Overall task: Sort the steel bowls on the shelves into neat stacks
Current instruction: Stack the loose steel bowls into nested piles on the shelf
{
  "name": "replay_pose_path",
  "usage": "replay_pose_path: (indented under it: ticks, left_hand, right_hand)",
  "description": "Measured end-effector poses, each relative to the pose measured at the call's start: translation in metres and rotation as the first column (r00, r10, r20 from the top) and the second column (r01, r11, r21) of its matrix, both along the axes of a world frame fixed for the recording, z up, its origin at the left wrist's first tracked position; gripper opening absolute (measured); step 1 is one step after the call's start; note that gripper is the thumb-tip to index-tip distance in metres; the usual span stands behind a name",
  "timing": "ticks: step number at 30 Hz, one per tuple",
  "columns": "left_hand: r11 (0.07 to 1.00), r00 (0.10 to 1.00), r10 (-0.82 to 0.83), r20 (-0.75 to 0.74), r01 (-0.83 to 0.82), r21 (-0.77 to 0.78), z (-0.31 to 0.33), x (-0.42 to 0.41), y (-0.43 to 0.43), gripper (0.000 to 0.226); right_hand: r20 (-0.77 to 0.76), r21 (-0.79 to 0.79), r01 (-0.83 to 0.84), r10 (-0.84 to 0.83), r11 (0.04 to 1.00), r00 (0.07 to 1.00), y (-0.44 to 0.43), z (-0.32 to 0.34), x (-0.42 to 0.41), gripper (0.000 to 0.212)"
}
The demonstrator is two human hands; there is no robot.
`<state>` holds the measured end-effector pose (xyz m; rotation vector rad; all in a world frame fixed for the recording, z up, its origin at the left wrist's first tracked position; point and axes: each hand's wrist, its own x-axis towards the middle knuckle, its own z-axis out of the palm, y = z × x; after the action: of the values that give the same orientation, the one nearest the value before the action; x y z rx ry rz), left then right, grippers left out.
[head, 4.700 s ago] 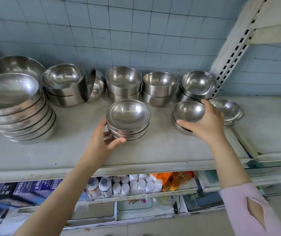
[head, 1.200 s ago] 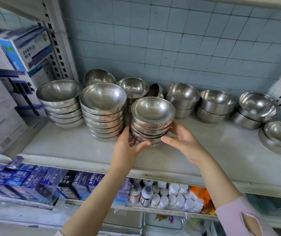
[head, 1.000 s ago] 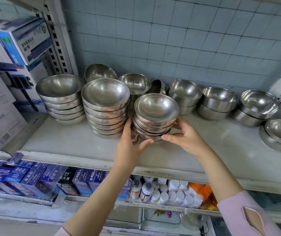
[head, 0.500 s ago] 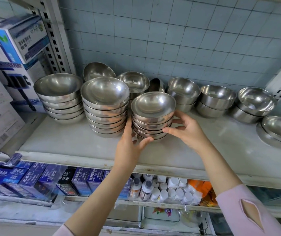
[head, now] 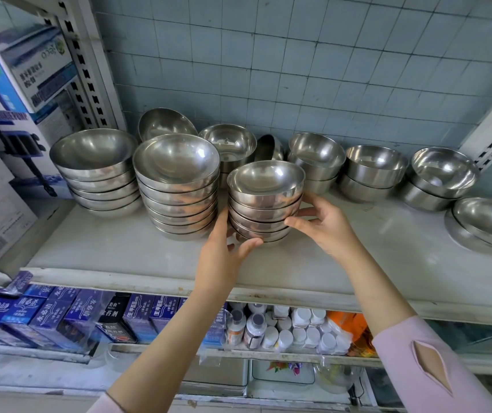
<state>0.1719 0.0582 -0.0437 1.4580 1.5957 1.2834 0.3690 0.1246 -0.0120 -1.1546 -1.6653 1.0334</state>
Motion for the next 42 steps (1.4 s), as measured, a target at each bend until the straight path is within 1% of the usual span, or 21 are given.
replay_pose_path:
  ticks: [2,3,5,7,8,9,12,15,18,24,28,31,33,35,38,40,42]
  left_hand:
    - [1.000,1.000,-0.003,0.009,0.003,0.008,0.000,0.000,0.000,0.088]
    - [1.000,1.000,-0.003,0.007,0.003,0.011,-0.001,-0.001,0.000,0.090]
    - [1.000,1.000,0.000,0.001,0.000,0.027,-0.002,-0.001,0.000,0.090]
    - [0.999,1.000,0.009,-0.009,-0.008,0.047,-0.004,-0.001,0.001,0.088]
    - [0.998,1.000,0.005,-0.009,-0.005,0.062,-0.004,-0.001,0.001,0.090]
    - [0.997,1.000,-0.006,-0.008,0.007,0.076,-0.005,-0.001,0.001,0.093]
    - [0.994,1.000,-0.018,0.000,0.018,0.105,-0.003,0.001,0.000,0.095]
    - [0.993,0.998,0.052,0.038,-0.056,0.100,-0.002,0.006,0.000,0.090]
    - [0.991,0.996,0.085,0.033,-0.088,0.102,-0.003,0.008,0.001,0.089]
    - [0.990,0.996,0.087,0.017,-0.089,0.109,0.000,0.008,0.000,0.090]
    - [0.990,0.996,0.085,0.023,-0.087,0.112,0.000,0.007,0.001,0.087]
    - [0.991,0.997,0.078,0.028,-0.080,0.109,0.001,0.007,0.000,0.087]
    - [0.992,0.997,0.074,0.031,-0.077,0.101,0.002,0.006,0.000,0.087]
    - [0.993,0.997,0.069,0.017,-0.071,0.098,0.002,0.006,0.000,0.090]
    - [0.997,0.999,0.031,-0.039,-0.028,0.072,-0.006,0.003,0.001,0.106]
    - [0.999,0.999,0.030,-0.028,-0.029,0.022,-0.013,0.002,0.002,0.110]
    - [0.999,0.998,0.051,-0.029,-0.052,-0.011,-0.015,0.002,0.003,0.105]
  right_hand:
    - [0.007,-0.002,0.000,0.000,1.000,1.000,0.001,0.000,0.000,0.048]
    - [0.015,-0.010,-0.003,0.003,1.000,1.000,0.002,0.001,0.001,0.052]
    - [0.056,-0.023,-0.023,0.024,0.999,0.998,0.004,0.005,0.004,0.069]
    - [0.102,-0.011,-0.044,0.045,0.999,0.994,0.005,0.013,0.004,0.096]
    - [0.102,0.000,-0.053,0.053,0.999,0.993,0.005,0.018,0.004,0.105]
    - [0.092,0.012,-0.063,0.062,0.998,0.994,0.005,0.022,0.002,0.107]
    - [0.068,0.030,-0.087,0.085,0.996,0.994,0.005,0.028,-0.002,0.091]
    - [0.049,0.034,-0.081,0.079,0.996,0.996,0.003,0.027,-0.003,0.083]
    - [-0.026,0.032,-0.091,0.092,0.995,0.995,0.003,0.021,-0.002,0.070]
    - [-0.114,-0.007,-0.100,0.098,0.995,0.989,0.003,0.012,0.000,0.069]
    - [-0.154,-0.007,-0.091,0.089,0.996,0.984,-0.002,0.011,-0.004,0.057]
    - [-0.146,-0.005,-0.095,0.094,0.995,0.985,-0.004,0.013,-0.006,0.048]
    - [-0.144,0.002,-0.104,0.103,0.995,0.984,-0.003,0.012,-0.005,0.051]
    - [-0.144,-0.004,-0.109,0.107,0.994,0.984,-0.001,0.010,-0.003,0.059]
    - [-0.124,-0.021,-0.135,0.131,0.991,0.984,-0.002,0.004,0.001,0.076]
    - [-0.106,-0.034,-0.126,0.121,0.992,0.987,-0.005,-0.003,0.003,0.076]
    - [-0.107,-0.040,-0.114,0.110,0.993,0.988,-0.009,-0.009,0.003,0.070]
